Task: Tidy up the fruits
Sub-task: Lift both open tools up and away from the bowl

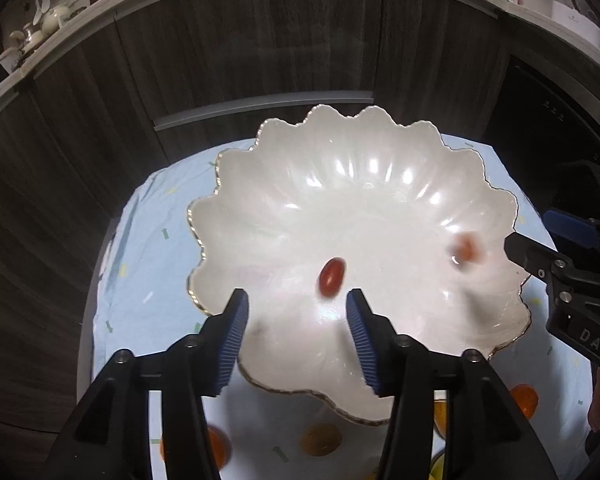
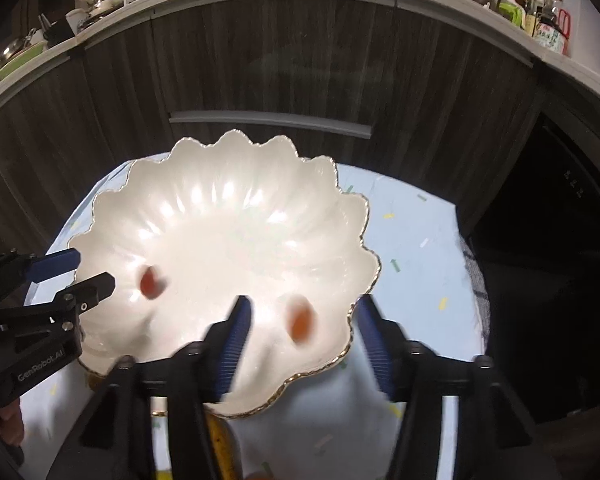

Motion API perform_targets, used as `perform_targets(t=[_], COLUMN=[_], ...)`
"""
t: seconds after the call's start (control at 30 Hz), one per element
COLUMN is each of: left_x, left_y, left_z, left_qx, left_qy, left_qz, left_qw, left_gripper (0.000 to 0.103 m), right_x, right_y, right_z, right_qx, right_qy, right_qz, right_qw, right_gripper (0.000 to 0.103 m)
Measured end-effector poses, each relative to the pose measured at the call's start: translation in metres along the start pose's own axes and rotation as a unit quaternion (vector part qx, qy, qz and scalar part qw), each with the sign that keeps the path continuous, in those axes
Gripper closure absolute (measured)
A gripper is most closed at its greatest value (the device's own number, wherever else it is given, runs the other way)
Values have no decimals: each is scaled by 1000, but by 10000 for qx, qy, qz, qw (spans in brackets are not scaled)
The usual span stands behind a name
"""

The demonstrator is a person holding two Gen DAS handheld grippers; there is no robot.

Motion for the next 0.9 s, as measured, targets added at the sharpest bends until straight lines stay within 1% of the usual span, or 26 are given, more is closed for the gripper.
perform_targets(t=[0.13, 0.2, 0.4, 0.9], left_x=[-4, -5, -7, -1], left_y=[-9, -16, -37, -85], left_z=[-5, -7, -11, -9], left_qx=[-102, -135, -187, -135], left_qy=[-3, -24, -46, -71], left_qz=[94, 155, 283, 525], left_qw=[9999, 9998, 9994, 9985], left_gripper=[41, 39, 38, 38], right_x=[-4, -4, -5, -4], right_y=[-7, -12, -29, -76], right_z=[-3, -4, -9, -15], right_qx=[6, -22, -59, -98], right_qy=[-16, 6, 57, 105], right_qz=[82, 110, 215, 482], right_qw=[10000, 9999, 9997, 9987], right_gripper=[42, 42, 41, 41])
Point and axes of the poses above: each gripper's, at about its wrist camera, not at the fingertips, and y roughly the way its jaws point, z to its right, x to its underside, the point moved 6 cm from there along y, roughly the way its jaws point, and after that the axes turned 8 degrees about z, right-handed, at the moved point
